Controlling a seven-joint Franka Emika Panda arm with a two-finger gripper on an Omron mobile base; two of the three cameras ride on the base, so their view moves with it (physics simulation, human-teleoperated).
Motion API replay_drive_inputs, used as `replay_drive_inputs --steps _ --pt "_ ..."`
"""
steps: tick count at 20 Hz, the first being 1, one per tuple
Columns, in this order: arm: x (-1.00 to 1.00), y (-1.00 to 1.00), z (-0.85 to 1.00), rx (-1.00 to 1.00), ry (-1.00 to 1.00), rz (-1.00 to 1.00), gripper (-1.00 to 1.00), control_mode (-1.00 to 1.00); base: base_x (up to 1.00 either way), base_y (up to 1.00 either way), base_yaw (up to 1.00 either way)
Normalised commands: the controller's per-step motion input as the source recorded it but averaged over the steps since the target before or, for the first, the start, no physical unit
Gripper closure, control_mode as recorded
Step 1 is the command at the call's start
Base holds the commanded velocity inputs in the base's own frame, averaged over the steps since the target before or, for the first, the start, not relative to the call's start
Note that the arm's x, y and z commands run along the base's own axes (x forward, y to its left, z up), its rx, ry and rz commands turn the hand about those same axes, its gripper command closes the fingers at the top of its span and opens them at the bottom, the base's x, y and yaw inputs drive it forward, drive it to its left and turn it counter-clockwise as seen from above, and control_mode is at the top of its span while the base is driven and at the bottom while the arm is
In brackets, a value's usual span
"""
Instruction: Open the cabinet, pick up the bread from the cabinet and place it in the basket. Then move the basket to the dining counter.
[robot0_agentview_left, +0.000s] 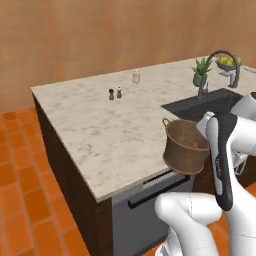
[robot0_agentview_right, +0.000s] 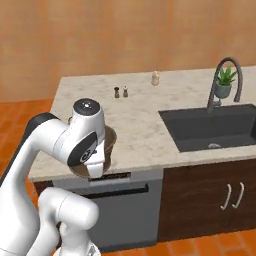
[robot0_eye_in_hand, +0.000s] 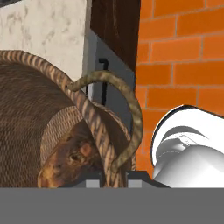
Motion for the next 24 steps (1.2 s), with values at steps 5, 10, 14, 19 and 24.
replay_drive_inputs --steps 5,10,14,19,24 --pt "0.0 0.0 0.0 0.0 0.0 0.0 1.0 1.0 0.1 -0.28 0.65" --pt "0.0 0.0 0.0 0.0 0.0 0.0 1.0 1.0 0.34 -0.22 0.35" --pt "0.0 0.0 0.0 0.0 0.0 0.0 1.0 1.0 0.54 0.1 0.2" --pt "0.0 0.0 0.0 0.0 0.0 0.0 1.0 1.0 0.46 0.02 0.17" --pt "0.0 0.0 0.0 0.0 0.0 0.0 1.0 1.0 0.34 0.0 0.04"
